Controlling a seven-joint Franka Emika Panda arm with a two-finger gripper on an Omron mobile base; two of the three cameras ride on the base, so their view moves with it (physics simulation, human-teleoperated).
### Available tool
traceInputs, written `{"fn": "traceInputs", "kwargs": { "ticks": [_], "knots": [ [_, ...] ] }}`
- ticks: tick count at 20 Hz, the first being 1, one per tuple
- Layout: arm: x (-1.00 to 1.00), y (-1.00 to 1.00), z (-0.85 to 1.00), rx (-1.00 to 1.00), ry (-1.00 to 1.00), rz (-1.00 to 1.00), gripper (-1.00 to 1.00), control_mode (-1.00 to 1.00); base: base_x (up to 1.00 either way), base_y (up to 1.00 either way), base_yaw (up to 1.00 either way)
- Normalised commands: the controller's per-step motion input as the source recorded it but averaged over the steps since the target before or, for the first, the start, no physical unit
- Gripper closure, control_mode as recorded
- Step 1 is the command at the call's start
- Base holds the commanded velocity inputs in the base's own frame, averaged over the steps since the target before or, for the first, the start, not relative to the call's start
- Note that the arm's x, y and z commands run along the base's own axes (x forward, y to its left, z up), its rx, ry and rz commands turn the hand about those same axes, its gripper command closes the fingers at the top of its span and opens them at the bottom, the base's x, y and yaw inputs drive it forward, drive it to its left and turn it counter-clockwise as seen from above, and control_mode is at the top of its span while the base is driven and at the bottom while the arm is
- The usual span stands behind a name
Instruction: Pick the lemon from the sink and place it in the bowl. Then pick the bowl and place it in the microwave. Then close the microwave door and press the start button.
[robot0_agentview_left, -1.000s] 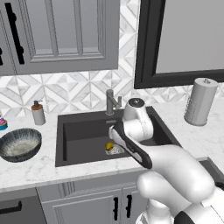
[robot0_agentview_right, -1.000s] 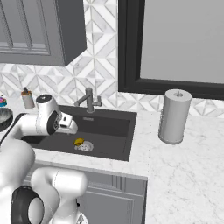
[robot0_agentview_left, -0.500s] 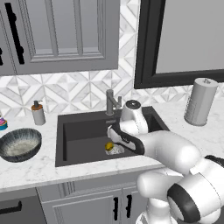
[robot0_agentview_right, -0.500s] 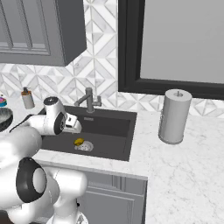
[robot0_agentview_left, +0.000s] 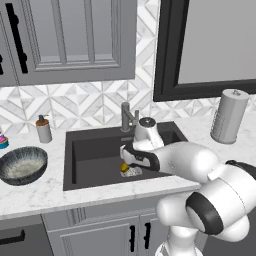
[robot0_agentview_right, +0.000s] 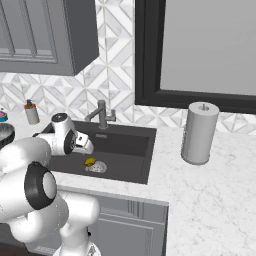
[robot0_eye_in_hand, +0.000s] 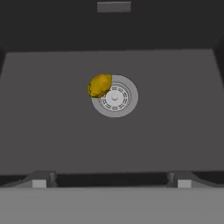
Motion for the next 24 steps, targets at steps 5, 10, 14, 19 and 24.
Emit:
{"fn": "traceInputs", "kwargs": {
  "ticks": [5,10,14,19,24],
  "knots": [
    [0.06,0.22,-0.26,0.0,0.0,-0.08,-1.0,-1.0,0.0,0.0,0.0],
    [0.15,0.07,-0.22,0.0,0.0,-0.07,-1.0,-1.0,0.0,0.0,0.0],
    [0.18,0.0,-0.14,0.0,0.0,-0.02,-1.0,-1.0,0.0,0.0,0.0],
    [0.25,-0.01,-0.09,0.0,0.04,0.0,-1.0,-1.0,0.0,0.0,0.0],
    [0.29,-0.01,-0.17,0.0,0.04,0.0,-1.0,-1.0,0.0,0.0,0.0]
  ]
}}
